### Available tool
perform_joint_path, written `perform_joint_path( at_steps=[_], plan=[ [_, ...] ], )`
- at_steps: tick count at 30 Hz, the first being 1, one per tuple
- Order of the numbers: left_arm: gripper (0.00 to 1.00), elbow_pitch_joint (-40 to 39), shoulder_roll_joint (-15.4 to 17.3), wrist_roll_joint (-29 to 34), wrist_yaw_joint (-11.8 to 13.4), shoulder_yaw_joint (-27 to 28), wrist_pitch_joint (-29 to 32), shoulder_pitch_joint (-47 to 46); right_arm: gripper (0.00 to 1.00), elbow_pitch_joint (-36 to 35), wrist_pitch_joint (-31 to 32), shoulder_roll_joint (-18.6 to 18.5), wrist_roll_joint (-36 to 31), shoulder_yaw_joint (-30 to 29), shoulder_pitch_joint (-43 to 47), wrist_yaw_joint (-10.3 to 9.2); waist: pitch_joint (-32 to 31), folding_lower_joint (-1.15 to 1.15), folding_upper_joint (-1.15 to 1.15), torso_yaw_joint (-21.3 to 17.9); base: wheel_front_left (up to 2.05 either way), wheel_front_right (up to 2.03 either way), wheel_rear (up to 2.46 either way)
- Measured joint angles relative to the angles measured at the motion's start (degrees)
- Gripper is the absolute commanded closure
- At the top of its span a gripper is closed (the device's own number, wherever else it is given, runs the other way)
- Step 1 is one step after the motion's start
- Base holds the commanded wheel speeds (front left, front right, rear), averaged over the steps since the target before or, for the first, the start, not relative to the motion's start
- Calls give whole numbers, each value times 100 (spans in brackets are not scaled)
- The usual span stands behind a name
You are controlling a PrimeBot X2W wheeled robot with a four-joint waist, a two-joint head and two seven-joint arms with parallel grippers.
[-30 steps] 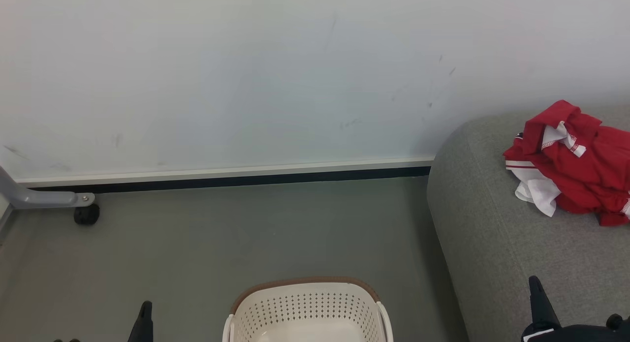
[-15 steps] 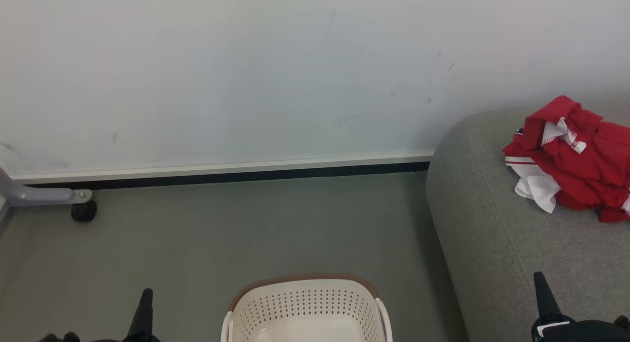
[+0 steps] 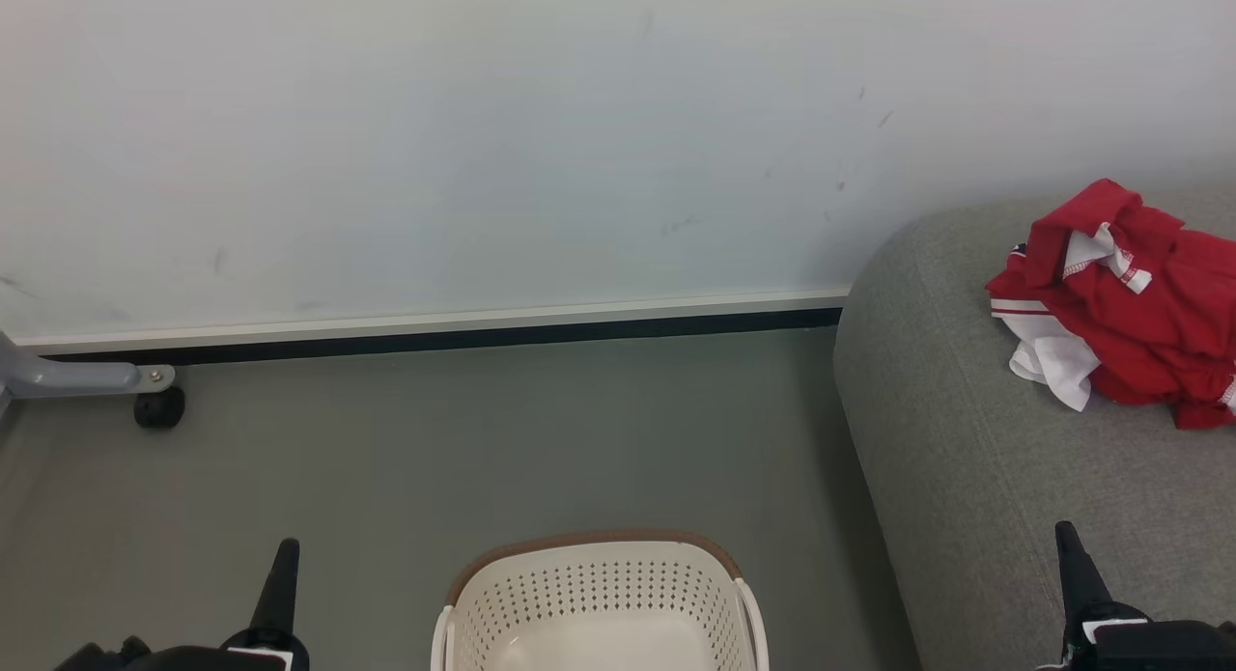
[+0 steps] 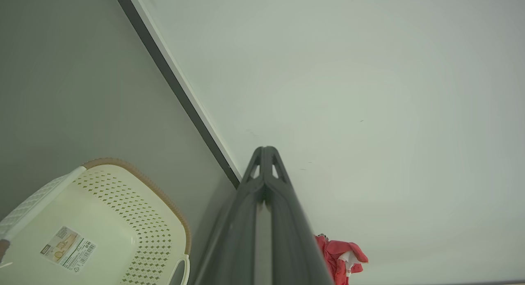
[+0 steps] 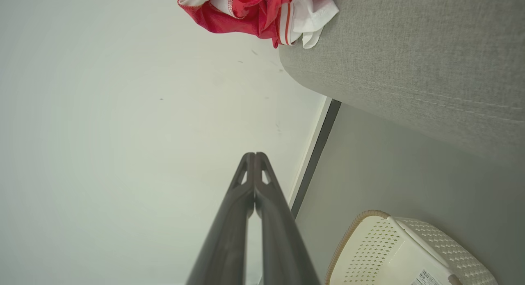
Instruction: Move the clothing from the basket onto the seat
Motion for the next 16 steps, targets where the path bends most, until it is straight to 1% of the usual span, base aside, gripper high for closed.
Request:
perform_joint_path(
  at_steps=[2, 7, 16],
  plan=[
    [100, 19, -24, -176, -31, 47, 51, -47, 100, 43, 54, 16, 230, -59, -20, 34, 15, 0, 0, -5, 0, 0, 0],
    [100, 54, -70, -471, -127, 112, 147, -143, 100, 81, 142, 41, 570, -149, -124, 93, 41, 0, 0, -13, 0, 0, 0],
    [100, 109, -125, -1021, -224, 231, 282, -282, 100, 187, 286, 86, 1094, -297, -232, 210, 83, 0, 0, -25, 0, 0, 0]
  ],
)
